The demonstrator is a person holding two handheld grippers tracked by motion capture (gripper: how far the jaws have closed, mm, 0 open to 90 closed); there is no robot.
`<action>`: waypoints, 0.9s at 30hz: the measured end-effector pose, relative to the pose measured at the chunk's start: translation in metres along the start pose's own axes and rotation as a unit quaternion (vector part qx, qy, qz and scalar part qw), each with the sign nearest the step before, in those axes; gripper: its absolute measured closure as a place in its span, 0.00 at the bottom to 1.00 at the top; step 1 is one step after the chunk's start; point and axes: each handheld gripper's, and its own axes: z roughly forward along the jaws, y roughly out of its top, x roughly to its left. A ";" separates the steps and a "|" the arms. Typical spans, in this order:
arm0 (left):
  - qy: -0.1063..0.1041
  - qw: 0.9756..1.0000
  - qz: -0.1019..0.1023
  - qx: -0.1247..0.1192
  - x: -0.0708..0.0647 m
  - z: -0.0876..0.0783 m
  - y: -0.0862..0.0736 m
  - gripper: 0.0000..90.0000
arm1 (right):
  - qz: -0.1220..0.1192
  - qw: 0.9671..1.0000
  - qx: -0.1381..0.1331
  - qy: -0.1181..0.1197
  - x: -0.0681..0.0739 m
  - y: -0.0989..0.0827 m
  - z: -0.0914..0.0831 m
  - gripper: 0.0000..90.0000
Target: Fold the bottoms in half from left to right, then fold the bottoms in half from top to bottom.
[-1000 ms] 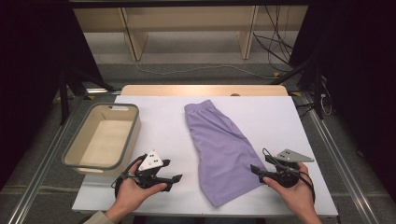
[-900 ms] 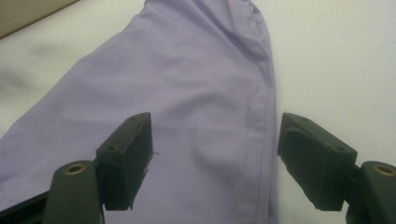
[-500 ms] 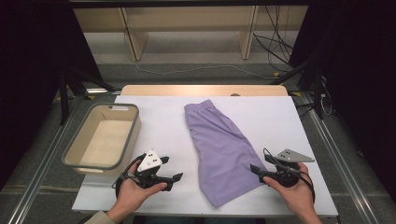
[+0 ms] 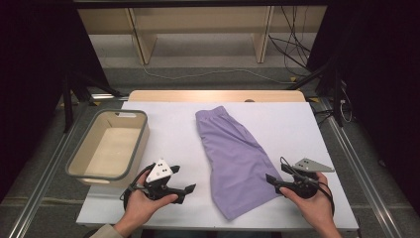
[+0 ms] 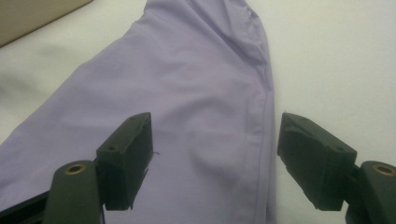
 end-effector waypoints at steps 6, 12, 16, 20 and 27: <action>-0.002 1.000 -0.001 -0.003 0.000 0.001 0.000 0.17 | 0.003 1.000 0.001 -0.002 0.000 0.000 0.000 0.31; 0.000 1.000 -0.001 -0.002 0.000 0.002 0.000 0.18 | 0.002 1.000 0.003 -0.002 -0.001 0.000 0.000 0.31; 0.000 1.000 -0.002 0.000 0.000 0.002 0.000 0.18 | 0.003 1.000 0.001 -0.003 -0.001 0.000 0.000 0.31; -0.009 1.000 -0.013 0.001 0.000 0.002 0.000 0.20 | 0.002 1.000 0.005 -0.003 -0.002 -0.001 0.001 0.31; -0.030 0.999 -0.027 0.022 -0.002 0.010 -0.002 0.24 | 0.007 1.000 0.019 -0.015 -0.005 -0.001 0.002 0.31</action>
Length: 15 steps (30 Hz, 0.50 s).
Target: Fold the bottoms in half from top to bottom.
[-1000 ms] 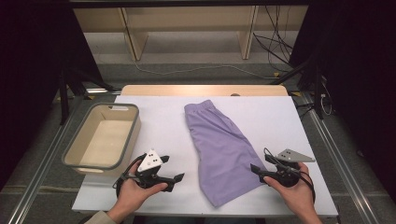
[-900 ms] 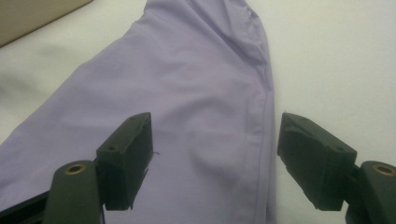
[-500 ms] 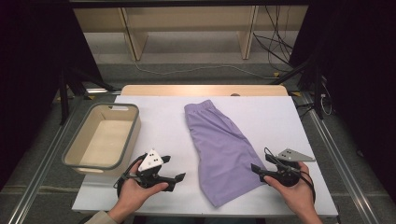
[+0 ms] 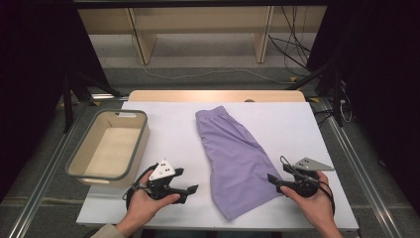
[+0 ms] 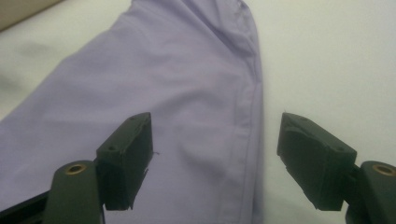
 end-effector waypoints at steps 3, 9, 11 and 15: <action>-0.021 1.000 -0.010 0.016 -0.003 0.009 -0.002 0.26 | 0.006 1.000 0.013 -0.007 -0.003 -0.001 0.003 0.31; -0.035 0.998 -0.018 0.042 -0.007 0.027 -0.001 0.26 | 0.009 0.999 0.035 -0.023 -0.007 -0.002 0.006 0.31; -0.028 0.998 -0.016 0.051 -0.007 0.032 0.000 0.26 | 0.011 0.999 0.045 -0.029 -0.008 -0.003 0.008 0.31; -0.006 0.998 -0.010 0.069 -0.011 0.043 0.002 0.28 | 0.003 0.997 0.068 -0.029 -0.009 -0.005 0.011 0.31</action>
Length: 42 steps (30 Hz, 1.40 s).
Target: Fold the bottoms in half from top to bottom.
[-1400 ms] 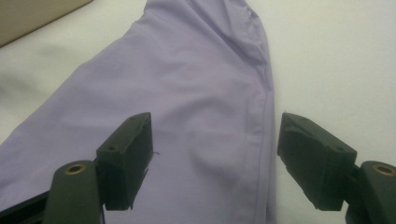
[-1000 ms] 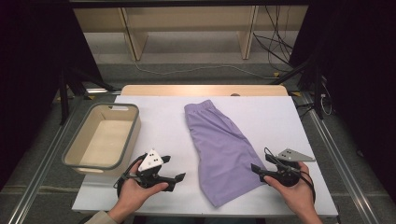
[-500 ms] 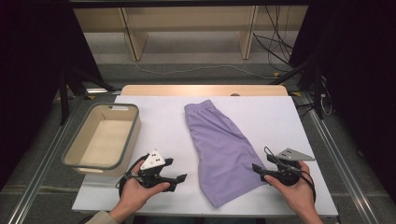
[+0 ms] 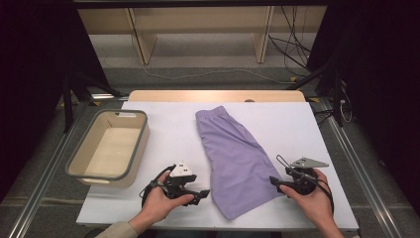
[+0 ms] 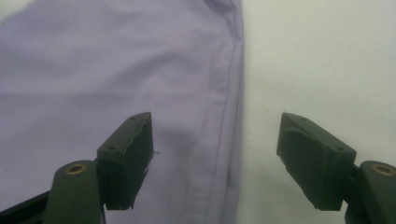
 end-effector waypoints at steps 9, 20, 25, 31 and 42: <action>-0.019 1.000 0.001 0.004 -0.007 0.013 0.007 0.27 | -0.001 0.999 0.037 -0.005 -0.001 -0.003 0.005 0.35; 0.015 0.999 0.044 0.026 -0.022 0.032 0.009 0.37 | -0.030 0.997 0.056 -0.033 0.007 -0.001 0.008 0.48; 0.032 0.997 0.059 0.033 -0.025 0.036 0.012 0.48 | -0.027 0.997 0.060 -0.029 0.008 0.000 0.007 0.65; 0.028 0.997 0.062 0.037 -0.029 0.036 0.013 0.64 | -0.019 0.997 0.069 -0.025 0.009 0.002 0.007 0.83; 0.011 0.999 0.029 0.044 -0.031 0.036 0.015 0.95 | 0.002 0.997 0.077 0.000 0.008 0.004 0.008 0.99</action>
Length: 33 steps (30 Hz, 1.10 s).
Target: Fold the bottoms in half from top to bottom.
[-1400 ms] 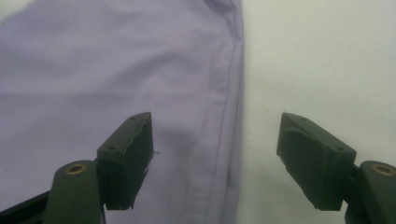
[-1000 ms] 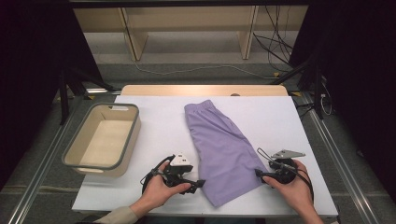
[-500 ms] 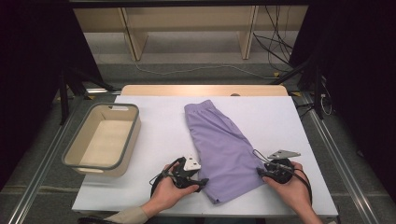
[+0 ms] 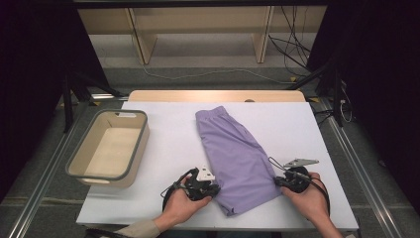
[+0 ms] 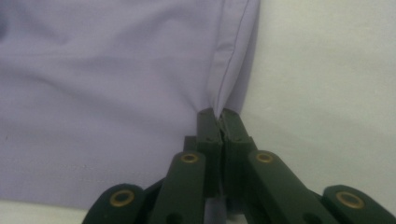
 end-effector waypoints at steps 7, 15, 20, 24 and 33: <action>-0.035 0.999 -0.028 0.004 0.008 -0.004 0.003 0.99 | 0.012 1.000 0.000 0.005 -0.001 0.001 -0.001 0.99; -0.050 0.998 -0.023 0.010 0.009 -0.013 0.006 0.99 | 0.015 1.000 0.006 0.010 0.001 0.001 -0.003 0.99; -0.058 0.998 -0.016 0.017 0.010 -0.019 0.005 0.99 | 0.016 1.000 0.010 0.017 0.005 -0.002 -0.005 0.99; -0.064 0.998 -0.014 0.024 0.012 -0.024 0.004 0.99 | 0.015 0.999 0.014 0.024 0.009 -0.004 -0.006 0.99; -0.072 0.997 -0.014 0.033 0.017 -0.038 0.000 0.99 | 0.020 0.998 0.023 0.046 0.021 -0.009 -0.009 0.99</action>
